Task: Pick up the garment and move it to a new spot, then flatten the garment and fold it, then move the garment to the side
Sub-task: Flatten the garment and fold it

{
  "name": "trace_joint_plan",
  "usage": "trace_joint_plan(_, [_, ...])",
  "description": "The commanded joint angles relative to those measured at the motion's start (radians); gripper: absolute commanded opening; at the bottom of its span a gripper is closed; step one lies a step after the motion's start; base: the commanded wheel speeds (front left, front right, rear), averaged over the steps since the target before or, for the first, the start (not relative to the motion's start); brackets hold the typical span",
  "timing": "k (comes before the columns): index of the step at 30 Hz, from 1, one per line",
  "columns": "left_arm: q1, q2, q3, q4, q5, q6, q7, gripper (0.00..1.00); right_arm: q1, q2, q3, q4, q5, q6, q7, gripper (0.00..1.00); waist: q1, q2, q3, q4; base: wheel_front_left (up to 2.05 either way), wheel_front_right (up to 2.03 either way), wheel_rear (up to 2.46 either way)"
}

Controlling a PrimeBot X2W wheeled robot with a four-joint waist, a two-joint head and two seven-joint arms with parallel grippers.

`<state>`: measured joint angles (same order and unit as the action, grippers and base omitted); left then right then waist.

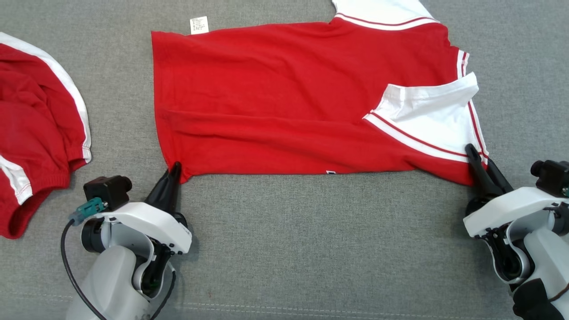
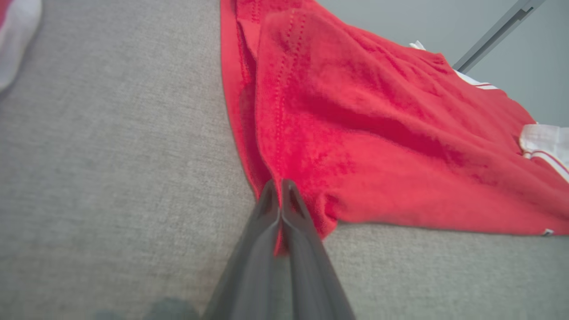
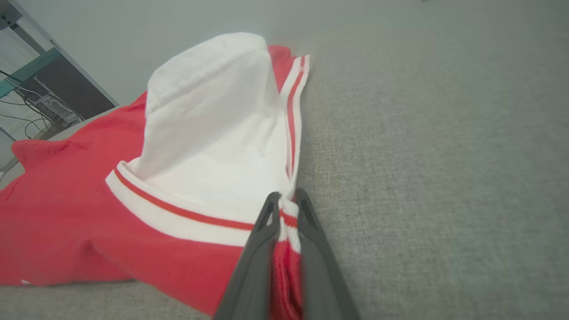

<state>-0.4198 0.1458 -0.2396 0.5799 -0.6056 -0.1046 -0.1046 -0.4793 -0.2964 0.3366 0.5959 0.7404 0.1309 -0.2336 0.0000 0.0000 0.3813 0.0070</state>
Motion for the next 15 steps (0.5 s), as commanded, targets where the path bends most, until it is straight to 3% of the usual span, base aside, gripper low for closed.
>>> trace_joint_plan(1, [0.025,0.017,0.01,-0.007,-0.002,-0.006,0.013,0.0,0.044,-0.019,0.011,-0.023,0.034,0.0,0.002,0.0,0.0,0.0,-0.012,0.003,0.0,0.0,0.0])
trace_joint_plan(15, [0.219,0.099,0.033,-0.191,-0.017,0.054,0.071,0.0,0.278,-0.066,-0.077,-0.157,0.131,0.0,0.02,0.0,0.0,0.0,-0.09,0.022,0.0,0.0,0.0])
